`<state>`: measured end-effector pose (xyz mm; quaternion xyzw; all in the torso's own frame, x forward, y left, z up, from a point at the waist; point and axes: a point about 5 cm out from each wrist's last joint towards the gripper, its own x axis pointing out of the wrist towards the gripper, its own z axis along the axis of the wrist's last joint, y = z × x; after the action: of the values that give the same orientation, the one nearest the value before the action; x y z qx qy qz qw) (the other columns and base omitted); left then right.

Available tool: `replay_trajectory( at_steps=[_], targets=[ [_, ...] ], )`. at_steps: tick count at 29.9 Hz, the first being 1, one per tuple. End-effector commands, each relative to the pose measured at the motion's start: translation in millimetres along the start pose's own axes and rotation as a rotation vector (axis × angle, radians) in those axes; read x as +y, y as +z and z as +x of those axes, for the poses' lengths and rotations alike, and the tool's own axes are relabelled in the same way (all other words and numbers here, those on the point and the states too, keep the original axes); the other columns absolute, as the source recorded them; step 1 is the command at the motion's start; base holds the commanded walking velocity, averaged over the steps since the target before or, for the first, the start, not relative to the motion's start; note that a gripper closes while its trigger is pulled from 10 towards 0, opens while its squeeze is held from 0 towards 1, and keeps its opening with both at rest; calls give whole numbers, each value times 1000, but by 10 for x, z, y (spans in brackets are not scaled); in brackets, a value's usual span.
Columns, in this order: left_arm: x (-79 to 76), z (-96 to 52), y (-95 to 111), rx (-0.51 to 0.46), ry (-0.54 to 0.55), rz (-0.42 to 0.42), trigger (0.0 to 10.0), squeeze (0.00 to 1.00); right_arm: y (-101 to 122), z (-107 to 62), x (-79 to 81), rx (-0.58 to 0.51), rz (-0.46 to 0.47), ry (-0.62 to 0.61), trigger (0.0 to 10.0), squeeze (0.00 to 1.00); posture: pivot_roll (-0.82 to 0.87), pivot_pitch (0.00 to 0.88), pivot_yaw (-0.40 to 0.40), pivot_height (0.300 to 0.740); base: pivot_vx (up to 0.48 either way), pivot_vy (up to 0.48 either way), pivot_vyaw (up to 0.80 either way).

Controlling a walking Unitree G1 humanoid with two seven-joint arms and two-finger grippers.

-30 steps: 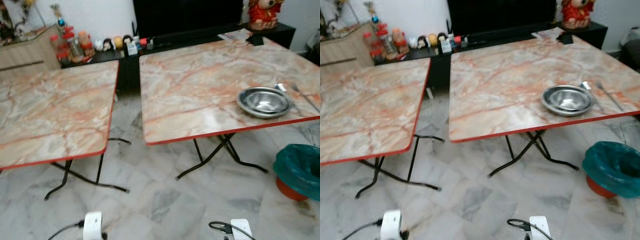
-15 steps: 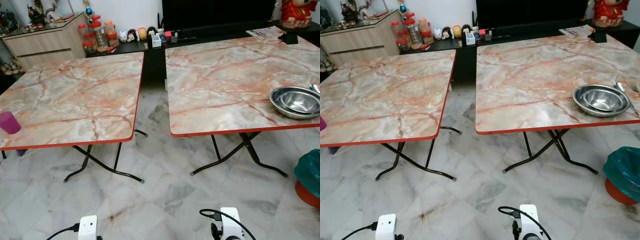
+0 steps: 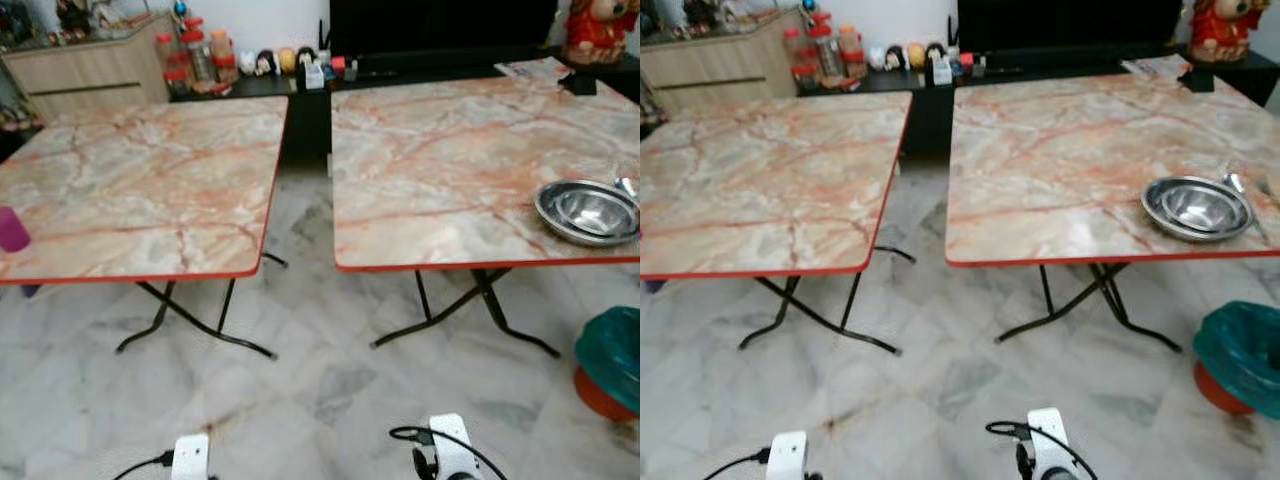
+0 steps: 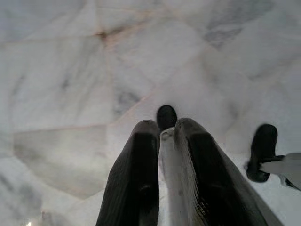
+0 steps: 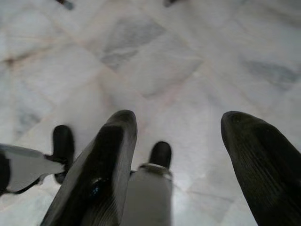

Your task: Setting the table

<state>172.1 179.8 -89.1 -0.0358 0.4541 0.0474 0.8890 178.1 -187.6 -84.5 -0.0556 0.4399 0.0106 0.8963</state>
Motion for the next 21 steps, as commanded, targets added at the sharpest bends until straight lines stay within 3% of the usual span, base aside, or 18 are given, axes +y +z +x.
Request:
replay_trajectory(
  at_steps=[1, 5, 18, 21],
  targets=[
    [58, 3, 31, -4, 16, 18, 10000, 0, 37, 9, 42, -14, -1, 22, 10000, 0, -93, 0, 53, 740, 0, 0, 0],
    [53, 5, 40, -5, 14, 20, 10000, 0, 53, 11, 22, -23, 22, 12, 10000, 0, -89, 0, 55, 740, 0, 180, 0],
    [131, 6, 79, -13, 30, 25, 10000, 0, 37, 10, 32, -12, 36, -1, 10000, 0, -75, 0, 73, 740, 0, 480, 0],
    [148, 6, 90, -18, 39, 14, 10000, 0, 42, 12, 43, -13, 22, -12, 10000, 0, -53, 10, 78, 740, 0, 480, 765]
  ],
)
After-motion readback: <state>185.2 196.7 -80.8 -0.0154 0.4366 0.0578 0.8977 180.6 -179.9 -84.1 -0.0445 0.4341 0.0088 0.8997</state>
